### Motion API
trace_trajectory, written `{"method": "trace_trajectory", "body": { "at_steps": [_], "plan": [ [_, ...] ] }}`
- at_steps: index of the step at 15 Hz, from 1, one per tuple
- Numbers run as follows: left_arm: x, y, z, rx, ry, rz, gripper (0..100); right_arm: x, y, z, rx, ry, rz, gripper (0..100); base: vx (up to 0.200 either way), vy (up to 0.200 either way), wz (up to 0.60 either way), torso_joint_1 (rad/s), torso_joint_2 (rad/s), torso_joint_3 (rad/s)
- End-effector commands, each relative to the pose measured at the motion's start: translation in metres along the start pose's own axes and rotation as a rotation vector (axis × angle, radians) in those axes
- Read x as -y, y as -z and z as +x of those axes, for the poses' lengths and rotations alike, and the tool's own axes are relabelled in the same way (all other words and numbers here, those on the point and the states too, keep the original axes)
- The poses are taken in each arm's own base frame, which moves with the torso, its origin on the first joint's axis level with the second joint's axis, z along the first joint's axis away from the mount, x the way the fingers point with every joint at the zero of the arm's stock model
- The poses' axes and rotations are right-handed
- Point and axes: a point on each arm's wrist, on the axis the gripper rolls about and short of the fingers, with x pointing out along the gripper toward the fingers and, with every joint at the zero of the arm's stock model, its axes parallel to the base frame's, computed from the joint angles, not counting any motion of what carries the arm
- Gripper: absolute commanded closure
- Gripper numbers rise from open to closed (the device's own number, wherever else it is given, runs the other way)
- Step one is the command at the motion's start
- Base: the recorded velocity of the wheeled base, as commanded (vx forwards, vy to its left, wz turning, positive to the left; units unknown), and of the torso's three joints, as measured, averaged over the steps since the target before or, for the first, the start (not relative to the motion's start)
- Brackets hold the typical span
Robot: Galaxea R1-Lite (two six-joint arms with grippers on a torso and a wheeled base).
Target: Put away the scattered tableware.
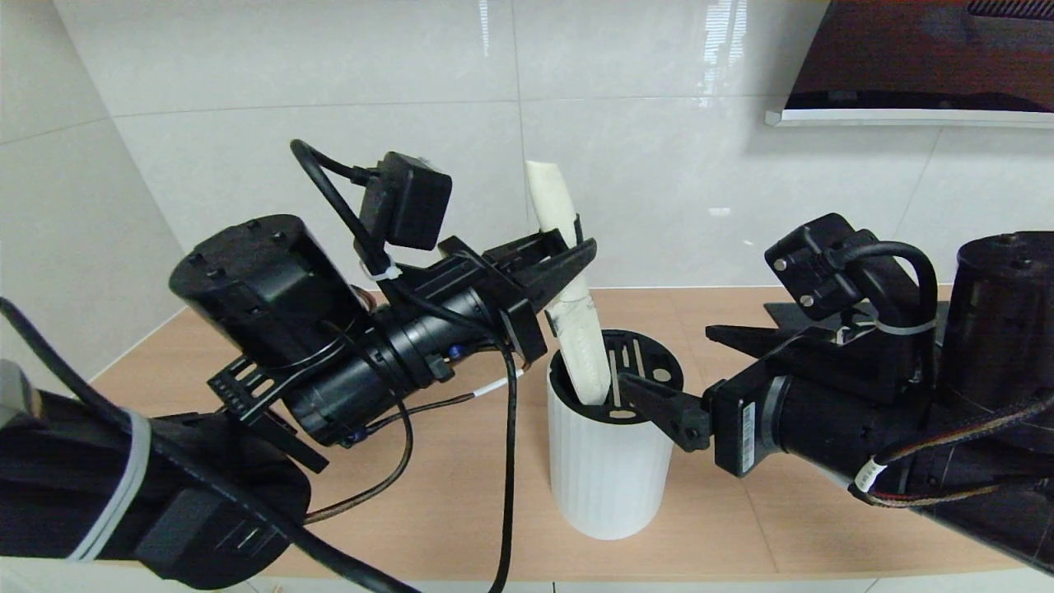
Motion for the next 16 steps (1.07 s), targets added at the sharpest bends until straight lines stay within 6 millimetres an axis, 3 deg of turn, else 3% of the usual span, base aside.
{"method": "trace_trajectory", "body": {
  "at_steps": [1, 4, 16],
  "plan": [
    [-0.004, 0.023, 0.007, -0.041, -0.004, -0.014, 100, 0.000, 0.001, 0.001, -0.003, -0.001, -0.001, 0, 0.000, 0.000, 0.00, 0.000, 0.00, 0.000],
    [-0.006, 0.043, 0.012, -0.073, -0.012, -0.025, 100, 0.000, 0.001, 0.001, -0.003, -0.001, -0.001, 0, 0.000, 0.000, 0.00, 0.000, 0.00, 0.000],
    [-0.011, 0.086, 0.018, -0.172, -0.045, -0.054, 100, 0.000, 0.003, 0.004, -0.014, 0.003, -0.004, 0, 0.000, 0.000, 0.00, 0.000, 0.00, 0.000]
  ]
}}
